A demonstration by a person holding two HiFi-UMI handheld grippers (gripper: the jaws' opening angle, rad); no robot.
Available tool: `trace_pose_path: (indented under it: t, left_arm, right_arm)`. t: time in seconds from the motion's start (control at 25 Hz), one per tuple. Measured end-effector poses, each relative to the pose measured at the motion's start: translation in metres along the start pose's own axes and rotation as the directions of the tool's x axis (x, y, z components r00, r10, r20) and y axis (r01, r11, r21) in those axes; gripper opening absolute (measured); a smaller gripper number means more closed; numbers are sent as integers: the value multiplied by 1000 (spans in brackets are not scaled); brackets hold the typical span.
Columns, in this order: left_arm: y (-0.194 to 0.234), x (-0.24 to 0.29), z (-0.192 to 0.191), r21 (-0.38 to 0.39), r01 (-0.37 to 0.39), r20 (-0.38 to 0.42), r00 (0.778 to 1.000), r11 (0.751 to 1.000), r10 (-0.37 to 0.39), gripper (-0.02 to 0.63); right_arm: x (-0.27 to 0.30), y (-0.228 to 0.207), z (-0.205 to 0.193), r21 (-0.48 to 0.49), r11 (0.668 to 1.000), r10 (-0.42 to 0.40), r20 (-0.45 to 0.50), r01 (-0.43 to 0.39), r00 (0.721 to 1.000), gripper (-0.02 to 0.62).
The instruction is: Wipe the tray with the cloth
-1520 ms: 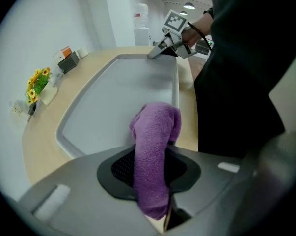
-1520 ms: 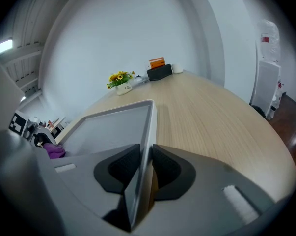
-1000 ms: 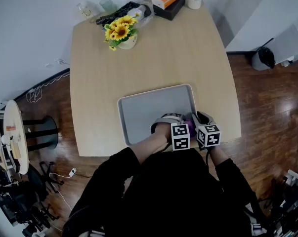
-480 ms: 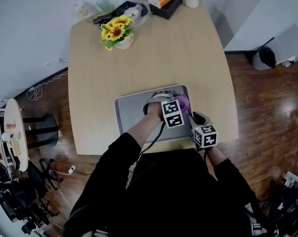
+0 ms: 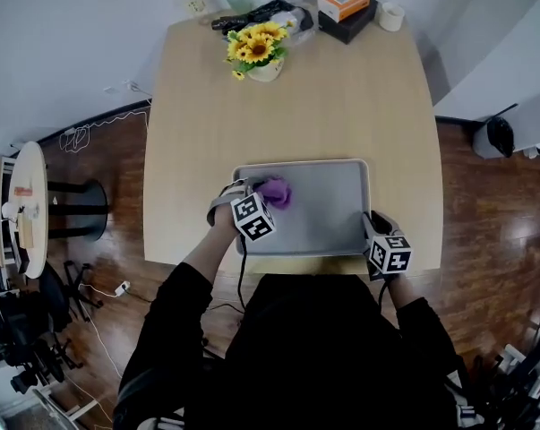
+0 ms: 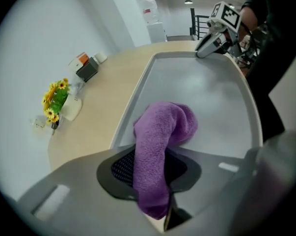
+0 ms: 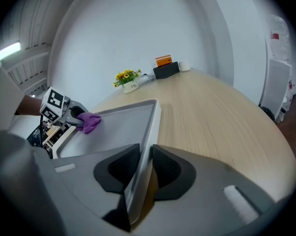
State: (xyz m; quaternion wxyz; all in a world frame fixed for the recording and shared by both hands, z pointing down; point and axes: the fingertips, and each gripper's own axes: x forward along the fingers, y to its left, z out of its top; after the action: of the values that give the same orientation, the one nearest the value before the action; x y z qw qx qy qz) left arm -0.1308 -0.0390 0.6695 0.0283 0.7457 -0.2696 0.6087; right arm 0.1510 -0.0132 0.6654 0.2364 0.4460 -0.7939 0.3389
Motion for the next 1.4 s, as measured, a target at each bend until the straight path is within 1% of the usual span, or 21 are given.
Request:
trace_pose_path:
  t: [0.12,0.28,0.36,0.4,0.44,0.52,0.6,0.64,0.72,0.8,0.88,0.96,1.0,1.08,1.12,1.24,1.28,1.36,1.4]
  left_arm:
    - [-20,-8,-5,-10,-28,-1,1000,1000,28,77]
    - [-67,-18,9,58,-22,37,999,998,20,75]
    - [-76,-18,14,97,-28,24,999,995,25,75]
    - [-76,-18,15,104,-21,13,1000,994,20,75]
    - [-75,-18,16,97,-6,8,1000,995,5,77]
    - [-74,-16,25,56,39,30,999,998,-41,80]
    - [-77,-11,48,25,89,79,993,996,-90,81]
    - [-79,-10,66,21,111,111,987,994,-112,81]
    - [-85,-8,111,47,141,175,974,989,-147,81]
    - [-93,-2,156,115,142,211,964,983,-164,81]
    - [-99,5,194,197,117,220,962,973,-160,81]
    - [-101,12,216,265,79,207,969,961,-136,81]
    - [-101,16,219,290,65,194,973,955,-125,81]
    - [-99,21,211,301,61,173,978,952,-118,81]
    - [-95,23,201,284,70,170,978,956,-122,83]
    - [-66,20,153,178,95,187,974,979,-129,83]
    - [-48,20,132,143,85,179,978,986,-110,83]
    - [-6,22,85,84,38,131,990,996,-49,83]
    - [12,24,63,57,26,109,994,998,-32,83]
  right_arm:
    - [1,0,-1,2,1000,-16,-2,16,1000,84]
    - [1,3,0,8,999,-43,3,43,999,84]
    - [2,3,0,11,999,-53,6,53,999,84]
    - [2,3,0,13,998,-57,7,57,998,83]
    - [2,4,0,16,998,-59,8,59,998,83]
    - [1,4,0,20,998,-63,12,62,998,83]
    - [0,4,1,25,998,-65,19,65,998,83]
    - [-1,5,0,29,997,-66,23,65,998,83]
    - [0,5,0,34,997,-66,29,65,997,83]
    - [2,6,1,37,997,-63,32,61,998,83]
    - [3,6,1,37,998,-58,33,56,998,83]
    - [4,6,1,36,998,-52,32,51,998,83]
    - [3,6,0,34,998,-48,31,47,998,83]
    - [2,4,0,30,999,-39,29,38,999,83]
    - [1,3,0,28,999,-35,29,34,999,83]
    - [-2,1,-1,27,999,-28,30,27,999,83]
    - [-2,0,-1,26,999,-27,32,26,999,83]
    - [-2,-2,0,24,999,-25,31,24,999,83]
    - [-2,-2,0,23,999,-25,30,24,999,84]
